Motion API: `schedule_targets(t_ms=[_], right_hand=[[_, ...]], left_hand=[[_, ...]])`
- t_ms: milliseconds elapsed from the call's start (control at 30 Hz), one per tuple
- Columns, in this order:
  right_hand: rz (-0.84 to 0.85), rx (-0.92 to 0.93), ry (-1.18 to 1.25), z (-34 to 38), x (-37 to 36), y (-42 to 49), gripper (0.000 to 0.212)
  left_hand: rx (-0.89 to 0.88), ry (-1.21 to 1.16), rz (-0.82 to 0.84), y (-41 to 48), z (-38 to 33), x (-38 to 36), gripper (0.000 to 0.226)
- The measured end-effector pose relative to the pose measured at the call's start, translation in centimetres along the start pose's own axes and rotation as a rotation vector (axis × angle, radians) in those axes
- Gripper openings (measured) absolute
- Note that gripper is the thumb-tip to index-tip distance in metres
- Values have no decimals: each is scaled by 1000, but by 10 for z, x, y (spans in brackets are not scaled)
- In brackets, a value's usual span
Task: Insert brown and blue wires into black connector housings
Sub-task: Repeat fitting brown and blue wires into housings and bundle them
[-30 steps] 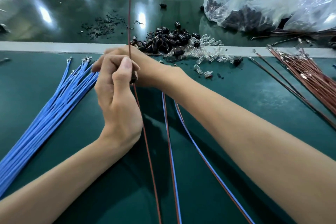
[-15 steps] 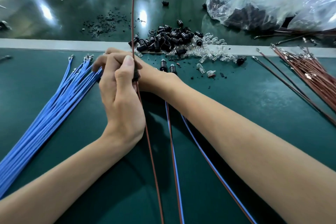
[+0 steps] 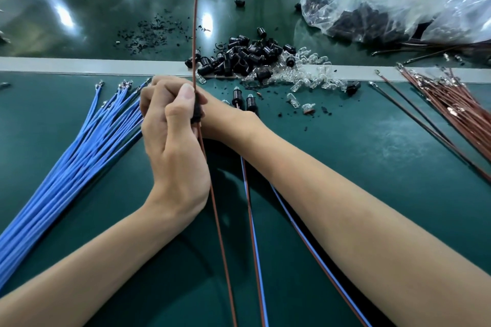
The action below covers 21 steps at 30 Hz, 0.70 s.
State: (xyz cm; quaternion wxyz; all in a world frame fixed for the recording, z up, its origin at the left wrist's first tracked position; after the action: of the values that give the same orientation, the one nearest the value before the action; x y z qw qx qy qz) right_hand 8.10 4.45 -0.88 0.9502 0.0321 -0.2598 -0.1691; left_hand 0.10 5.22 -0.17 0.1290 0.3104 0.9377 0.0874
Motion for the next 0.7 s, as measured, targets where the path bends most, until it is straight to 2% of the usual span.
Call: schedule_targets(t_ms=[67, 167, 267, 400, 533, 600, 700], right_hand=[[-1, 44, -111, 3, -1, 4, 44], [-12, 209, -297, 16, -2, 12, 8], [-47, 363, -466, 32, 16, 9, 8], [-254, 416, -689, 32, 57, -18, 6], [-414, 357, -922, 4, 82, -73, 13], [-552, 263, -892, -10, 89, -96, 12], [-863, 135, -757, -22, 107, -115, 13]], left_hand=[[-3, -1, 2, -1, -1, 0, 21], [-11, -20, 10, -1, -1, 0, 20], [-42, -20, 48, -3, -2, -2, 20], [-84, 27, 120, -7, -4, -3, 16], [-8, 215, 177, -3, 5, -7, 21], [94, 302, 216, -2, 11, -9, 22], [184, 393, 257, -2, 19, -10, 23]])
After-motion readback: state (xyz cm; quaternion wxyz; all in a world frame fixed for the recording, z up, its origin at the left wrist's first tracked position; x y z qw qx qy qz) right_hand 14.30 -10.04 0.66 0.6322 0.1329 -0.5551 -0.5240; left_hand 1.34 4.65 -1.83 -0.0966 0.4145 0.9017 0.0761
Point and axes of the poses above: each hand's wrist, its own y-axis towards the middle knuckle, its own x-axis out of the back of the hand, z = x × y, the point moved 4 cm from there along y, towards the middle knuckle, and after that the axes turned 7 degrees about x, right-handed, at the moved point
